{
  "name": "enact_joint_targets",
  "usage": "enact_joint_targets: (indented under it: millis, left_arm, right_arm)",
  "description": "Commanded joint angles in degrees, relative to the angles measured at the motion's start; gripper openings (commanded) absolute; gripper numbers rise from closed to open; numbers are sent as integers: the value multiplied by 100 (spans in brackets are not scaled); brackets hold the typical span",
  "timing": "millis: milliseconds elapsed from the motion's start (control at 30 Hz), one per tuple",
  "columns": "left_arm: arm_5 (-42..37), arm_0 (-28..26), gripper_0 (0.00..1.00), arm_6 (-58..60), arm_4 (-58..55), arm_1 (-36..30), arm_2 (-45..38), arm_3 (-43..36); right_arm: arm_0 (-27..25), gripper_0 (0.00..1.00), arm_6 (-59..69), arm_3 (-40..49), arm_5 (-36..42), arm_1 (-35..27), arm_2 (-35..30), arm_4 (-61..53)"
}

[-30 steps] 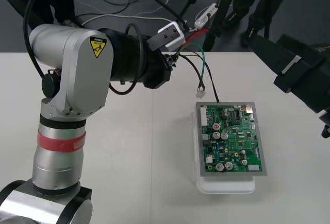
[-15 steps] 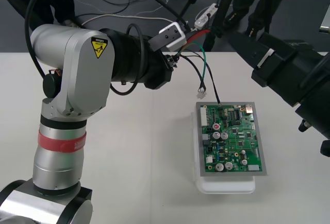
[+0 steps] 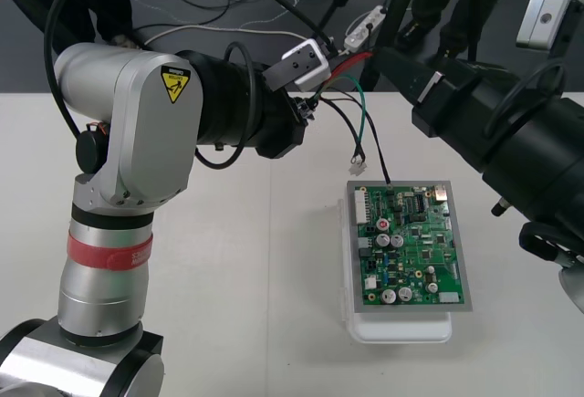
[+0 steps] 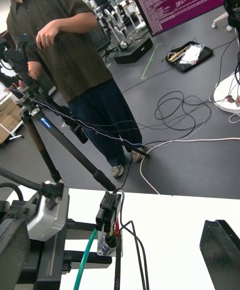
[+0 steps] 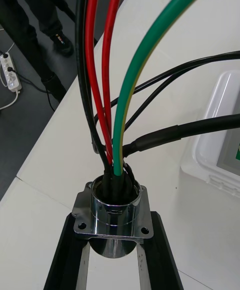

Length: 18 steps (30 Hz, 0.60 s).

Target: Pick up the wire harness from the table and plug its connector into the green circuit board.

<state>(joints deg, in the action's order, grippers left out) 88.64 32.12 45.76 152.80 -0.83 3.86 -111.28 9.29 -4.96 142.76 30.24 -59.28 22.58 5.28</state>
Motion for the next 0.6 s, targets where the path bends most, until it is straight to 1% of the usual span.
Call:
enact_joint_targets:
  millis: [33, 267, 433, 600]
  left_arm:
    - [136, 198, 0, 425, -92, 183, 115, -245]
    - [136, 198, 0, 433, -110, 183, 89, -245]
    - [136, 198, 1, 451, -127, 183, 98, -245]
    - [136, 198, 0, 468, -136, 183, 80, -245]
  right_arm:
    - [345, 100, -57, -108, 26, 180, 212, 26]
    - [407, 100, -101, -161, 35, 321, 335, 26]
    - [574, 100, -145, -179, 289, 374, 431, 26]
    - [670, 100, -198, -275, 351, 461, 449, 26]
